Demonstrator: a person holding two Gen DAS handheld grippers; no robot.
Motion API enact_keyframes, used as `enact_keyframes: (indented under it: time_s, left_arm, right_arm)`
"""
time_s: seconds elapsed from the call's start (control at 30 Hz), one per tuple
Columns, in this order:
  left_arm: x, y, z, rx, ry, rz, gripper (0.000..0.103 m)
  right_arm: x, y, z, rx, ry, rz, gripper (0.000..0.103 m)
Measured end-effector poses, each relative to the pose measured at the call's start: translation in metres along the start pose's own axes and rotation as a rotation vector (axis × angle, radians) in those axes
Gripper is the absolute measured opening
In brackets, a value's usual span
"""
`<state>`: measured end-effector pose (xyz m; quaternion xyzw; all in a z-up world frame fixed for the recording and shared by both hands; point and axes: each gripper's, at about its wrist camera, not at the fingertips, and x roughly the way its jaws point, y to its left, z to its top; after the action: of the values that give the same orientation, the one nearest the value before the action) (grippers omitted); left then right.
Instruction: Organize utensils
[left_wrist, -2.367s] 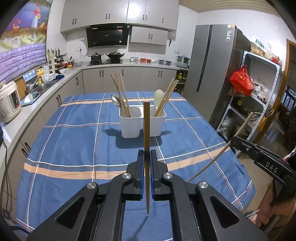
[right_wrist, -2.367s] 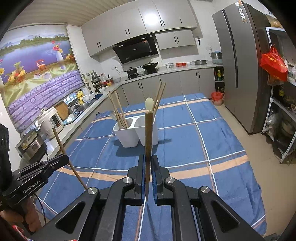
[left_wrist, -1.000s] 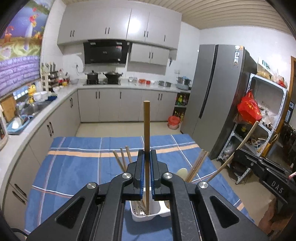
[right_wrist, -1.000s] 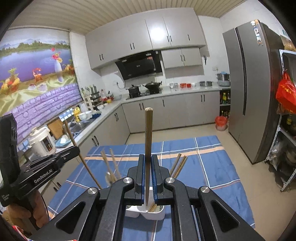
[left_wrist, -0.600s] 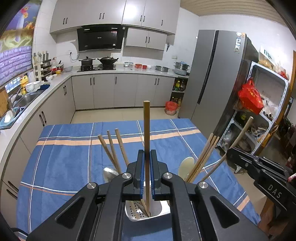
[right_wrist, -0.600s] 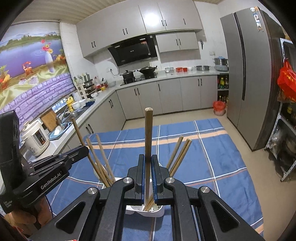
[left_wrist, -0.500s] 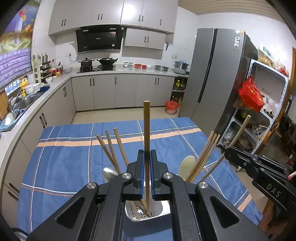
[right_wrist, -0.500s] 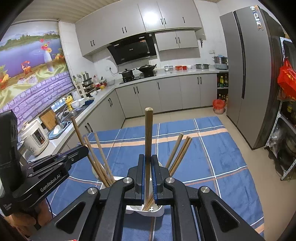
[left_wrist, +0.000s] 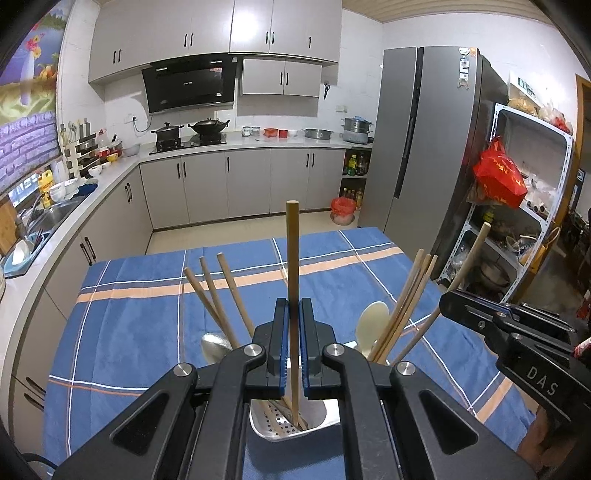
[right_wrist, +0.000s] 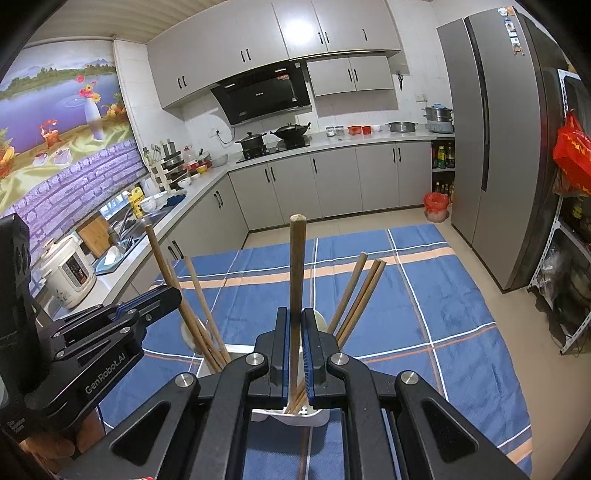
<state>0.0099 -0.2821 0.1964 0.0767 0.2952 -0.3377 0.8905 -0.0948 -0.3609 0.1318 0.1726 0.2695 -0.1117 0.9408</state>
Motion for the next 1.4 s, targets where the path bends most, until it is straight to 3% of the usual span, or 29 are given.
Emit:
enact_keyframes:
  time_s: [0.2,0.47,0.67,0.73,0.77,0.8,0.83,1.07,1.2,1.23,1.4]
  left_arm:
    - [0.006,0.003,0.0,-0.011,0.016,-0.006,0.005]
    - [0.033,0.018,-0.008,-0.089,0.104,-0.024,0.005]
    - [0.028,0.024,-0.01,-0.116,0.093,-0.035,0.006]
    - [0.025,0.026,-0.01,-0.13,0.088,-0.045,0.007]
    - [0.022,0.027,-0.01,-0.139,0.086,-0.051,0.008]
    - [0.021,0.026,-0.009,-0.143,0.083,-0.052,0.011]
    - [0.017,0.027,-0.009,-0.148,0.078,-0.054,0.014]
    - [-0.014,0.023,-0.011,-0.154,0.022,-0.035,0.038]
    - [-0.041,0.019,-0.019,-0.169,-0.018,-0.004,0.058]
    - [-0.049,0.019,-0.023,-0.175,-0.029,0.011,0.066]
    - [-0.094,0.017,-0.049,-0.194,-0.095,0.108,0.084]
  right_arm:
    - [0.002,-0.001,-0.003,0.003,0.006,-0.003,0.007]
    - [0.03,-0.013,-0.016,0.079,0.089,0.018,0.007]
    - [0.037,-0.021,-0.022,0.117,0.11,0.006,0.008]
    - [0.037,-0.023,-0.023,0.129,0.112,0.004,0.014]
    - [0.037,-0.024,-0.023,0.134,0.111,0.004,0.024]
    - [0.035,-0.025,-0.023,0.137,0.108,0.002,0.034]
    - [0.034,-0.025,-0.023,0.137,0.104,-0.001,0.037]
    - [0.019,-0.027,-0.022,0.142,0.083,-0.001,0.043]
    - [-0.001,-0.029,-0.028,0.162,0.062,0.006,0.049]
    - [-0.005,-0.029,-0.029,0.162,0.057,0.006,0.05]
    - [-0.036,-0.024,-0.046,0.141,0.044,0.005,0.056]
